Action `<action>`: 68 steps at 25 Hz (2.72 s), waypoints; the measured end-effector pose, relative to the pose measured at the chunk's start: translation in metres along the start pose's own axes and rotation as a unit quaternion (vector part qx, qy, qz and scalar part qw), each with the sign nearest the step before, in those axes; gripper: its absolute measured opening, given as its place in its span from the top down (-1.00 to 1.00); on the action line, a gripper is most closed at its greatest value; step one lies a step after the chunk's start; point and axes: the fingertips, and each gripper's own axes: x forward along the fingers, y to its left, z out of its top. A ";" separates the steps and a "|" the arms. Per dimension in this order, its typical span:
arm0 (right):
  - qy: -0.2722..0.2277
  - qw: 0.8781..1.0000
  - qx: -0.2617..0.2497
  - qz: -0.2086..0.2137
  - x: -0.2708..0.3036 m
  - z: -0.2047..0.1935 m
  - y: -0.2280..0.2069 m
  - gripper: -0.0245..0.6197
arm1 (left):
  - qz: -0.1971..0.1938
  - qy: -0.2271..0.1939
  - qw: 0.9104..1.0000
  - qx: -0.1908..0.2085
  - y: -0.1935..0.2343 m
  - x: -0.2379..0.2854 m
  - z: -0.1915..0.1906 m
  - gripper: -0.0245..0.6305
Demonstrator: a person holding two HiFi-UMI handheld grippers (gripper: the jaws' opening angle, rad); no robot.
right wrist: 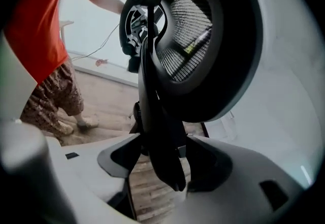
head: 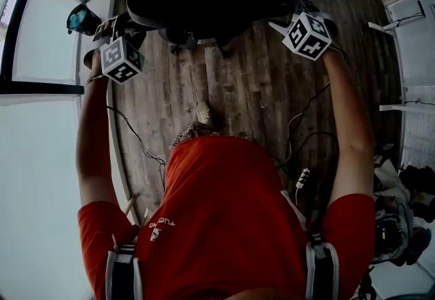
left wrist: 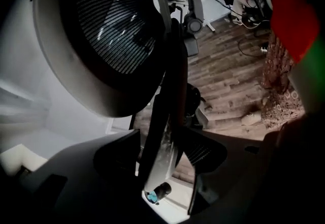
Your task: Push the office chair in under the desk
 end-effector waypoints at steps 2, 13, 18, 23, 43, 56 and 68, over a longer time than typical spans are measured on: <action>0.016 1.000 -0.007 0.015 0.008 -0.006 0.001 0.09 | -0.014 0.003 1.000 0.010 -0.001 0.007 0.001 0.12; 0.048 0.997 -0.053 0.028 0.040 -0.003 -0.005 0.17 | -0.019 -0.028 0.998 0.053 -0.003 0.027 0.014 0.52; 0.044 0.996 -0.083 0.000 0.045 0.002 -0.014 0.34 | -0.020 -0.031 0.997 0.073 0.002 0.029 0.011 0.60; 0.038 0.994 -0.106 0.013 0.048 0.005 -0.018 0.43 | -0.015 -0.041 0.996 0.078 0.007 0.034 0.011 0.61; 0.046 0.995 -0.091 0.013 0.121 -0.017 -0.129 0.43 | -0.010 -0.036 0.997 0.074 0.097 0.128 0.013 0.60; 0.031 0.995 -0.097 0.009 0.192 -0.030 -0.235 0.44 | -0.014 -0.033 0.997 0.071 0.189 0.225 0.011 0.58; 0.039 0.994 -0.102 0.022 0.272 -0.065 -0.333 0.44 | -0.031 -0.003 0.998 0.051 0.277 0.327 0.007 0.57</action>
